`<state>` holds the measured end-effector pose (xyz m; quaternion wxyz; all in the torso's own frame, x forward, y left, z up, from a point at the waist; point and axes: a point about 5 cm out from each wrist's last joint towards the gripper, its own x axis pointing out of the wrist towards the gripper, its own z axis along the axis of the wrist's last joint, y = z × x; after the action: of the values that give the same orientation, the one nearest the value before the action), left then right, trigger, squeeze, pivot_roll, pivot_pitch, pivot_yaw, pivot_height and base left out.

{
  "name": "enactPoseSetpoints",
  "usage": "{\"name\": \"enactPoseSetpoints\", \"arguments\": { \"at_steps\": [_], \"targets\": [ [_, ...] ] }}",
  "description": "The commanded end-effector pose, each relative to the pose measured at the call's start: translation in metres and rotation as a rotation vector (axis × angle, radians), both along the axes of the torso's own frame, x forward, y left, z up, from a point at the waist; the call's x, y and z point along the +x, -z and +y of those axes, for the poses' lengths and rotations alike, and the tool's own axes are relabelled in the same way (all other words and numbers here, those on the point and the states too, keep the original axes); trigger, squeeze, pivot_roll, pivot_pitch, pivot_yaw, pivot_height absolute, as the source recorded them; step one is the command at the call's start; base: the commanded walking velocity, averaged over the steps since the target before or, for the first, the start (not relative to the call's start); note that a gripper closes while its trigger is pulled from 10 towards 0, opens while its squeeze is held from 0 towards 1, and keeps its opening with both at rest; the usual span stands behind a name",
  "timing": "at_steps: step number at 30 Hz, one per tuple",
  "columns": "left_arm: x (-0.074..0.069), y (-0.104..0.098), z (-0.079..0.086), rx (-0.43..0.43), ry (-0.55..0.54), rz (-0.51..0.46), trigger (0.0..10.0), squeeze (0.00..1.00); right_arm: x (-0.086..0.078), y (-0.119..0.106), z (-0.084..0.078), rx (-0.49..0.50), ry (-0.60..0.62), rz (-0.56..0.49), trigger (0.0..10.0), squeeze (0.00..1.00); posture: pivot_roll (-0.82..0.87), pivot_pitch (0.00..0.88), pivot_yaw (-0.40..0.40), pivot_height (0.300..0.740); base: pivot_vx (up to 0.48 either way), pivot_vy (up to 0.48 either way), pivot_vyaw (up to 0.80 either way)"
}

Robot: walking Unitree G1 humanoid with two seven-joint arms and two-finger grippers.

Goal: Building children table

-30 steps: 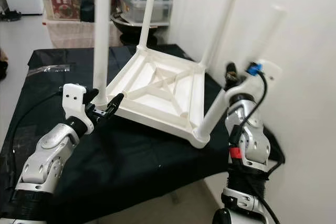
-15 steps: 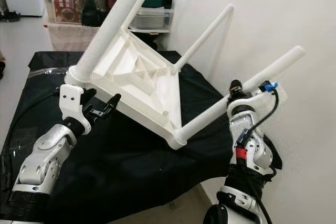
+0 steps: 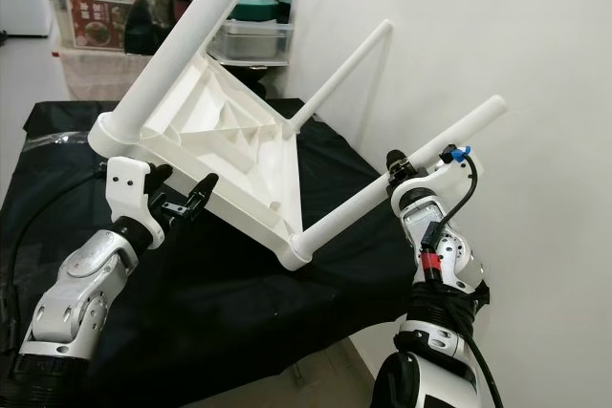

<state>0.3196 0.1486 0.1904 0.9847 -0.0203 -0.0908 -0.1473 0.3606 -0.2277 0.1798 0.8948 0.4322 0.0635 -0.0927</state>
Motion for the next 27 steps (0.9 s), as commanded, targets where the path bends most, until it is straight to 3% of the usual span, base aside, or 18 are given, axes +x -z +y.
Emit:
{"name": "enactPoseSetpoints", "arguments": {
  "at_steps": [1, 7, 16, 23, 24, 25, 26, 27],
  "targets": [
    [0.0, 0.002, -0.001, 0.011, 0.002, 0.017, 10.0, 0.0, -0.029, 0.106, 0.033, 0.199, -0.065, 0.467, 0.0, 0.0, 0.14, 0.0, -0.092, 0.74, 0.0, 0.0, 0.0],
    [0.0, 0.001, -0.001, 0.017, 0.007, 0.018, 10.0, 0.0, -0.036, 0.112, 0.014, 0.304, 0.181, 0.485, 0.0, 0.0, 0.13, 0.0, -0.08, 0.74, 0.0, 0.0, 0.0],
    [-0.005, -0.009, -0.013, 0.023, 0.102, -0.041, 10.0, 0.0, -0.035, 0.115, 0.017, 0.267, 0.149, 0.501, 0.0, 0.0, 0.13, 0.0, -0.08, 0.74, 0.0, 0.0, 0.0],
    [0.001, -0.017, 0.004, -0.005, -0.007, -0.068, 10.0, 0.0, -0.031, 0.116, 0.033, 0.252, 0.073, 0.548, 0.0, 0.0, 0.14, 0.0, -0.088, 0.74, 0.0, 0.0, 0.0],
    [0.002, -0.018, 0.008, -0.003, -0.019, -0.071, 10.0, 0.0, -0.032, 0.12, 0.042, 0.24, 0.018, 0.589, 8.7, 0.0, 0.14, 0.0, -0.089, 0.74, 0.0, 0.0, 0.0],
    [0.002, -0.019, 0.008, -0.001, -0.021, -0.071, 10.0, 0.0, -0.032, 0.121, 0.044, 0.233, 0.001, 0.607, 8.7, 0.0, 0.14, 0.0, -0.089, 0.74, 0.0, 0.0, 0.0],
    [0.001, -0.018, 0.007, 0.0, -0.018, -0.07, 10.0, 0.0, -0.031, 0.121, 0.048, 0.189, -0.042, 0.617, 10.0, 0.0, 0.14, 0.0, -0.087, 0.74, 0.0, 0.0, 0.0],
    [0.001, -0.018, 0.007, 0.0, -0.018, -0.07, 10.0, 0.0, -0.031, 0.121, 0.048, 0.189, -0.042, 0.617, 10.0, 0.0, 0.14, 0.0, -0.087, 0.74, 0.0, 0.0, 0.0]
  ]
}}
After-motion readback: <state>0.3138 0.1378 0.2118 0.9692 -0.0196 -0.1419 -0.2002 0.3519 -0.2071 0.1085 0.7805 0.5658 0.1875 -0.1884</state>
